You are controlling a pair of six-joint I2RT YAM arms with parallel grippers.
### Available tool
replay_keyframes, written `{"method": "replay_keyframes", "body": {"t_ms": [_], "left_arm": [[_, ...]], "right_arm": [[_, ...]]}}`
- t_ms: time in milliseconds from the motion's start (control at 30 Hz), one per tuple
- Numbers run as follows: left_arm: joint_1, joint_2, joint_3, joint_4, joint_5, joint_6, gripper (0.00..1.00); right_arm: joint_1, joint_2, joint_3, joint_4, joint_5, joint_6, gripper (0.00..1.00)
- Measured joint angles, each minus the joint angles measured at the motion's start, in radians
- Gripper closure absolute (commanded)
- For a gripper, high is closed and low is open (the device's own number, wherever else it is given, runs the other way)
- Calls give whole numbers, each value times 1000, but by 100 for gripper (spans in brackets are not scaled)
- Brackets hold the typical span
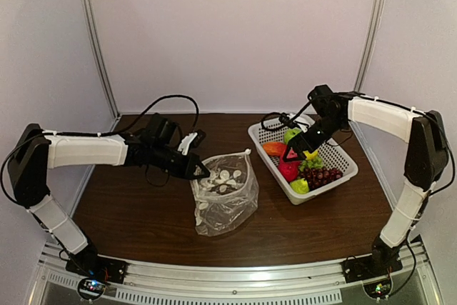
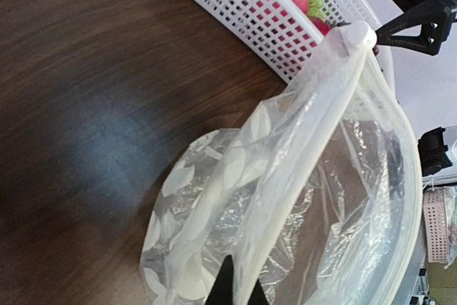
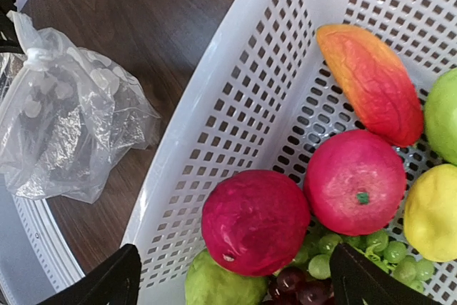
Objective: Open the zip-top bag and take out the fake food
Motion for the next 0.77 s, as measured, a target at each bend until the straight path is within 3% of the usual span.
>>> {"method": "replay_keyframes", "body": {"t_ms": [200,467,500,533,767], "left_arm": [[-2,-8,156,-106,-42,51,59],[-2,-36,333,-248,-123,134,36],[-2,-43,341,-259,-134,143,17],[-2,-56,346,-272,-153,151,4],[-2,-181,348,-321,-309,192,2]], "right_arm": [[-68,-135,9,34,28,-5,0],[-165,-378,-87,229,162,88,0],[-165,-406,-104,253,180,102,0],[-165,-428,-119,276,194,114,0],[-165,-579,-255,413,254,170,0]]}}
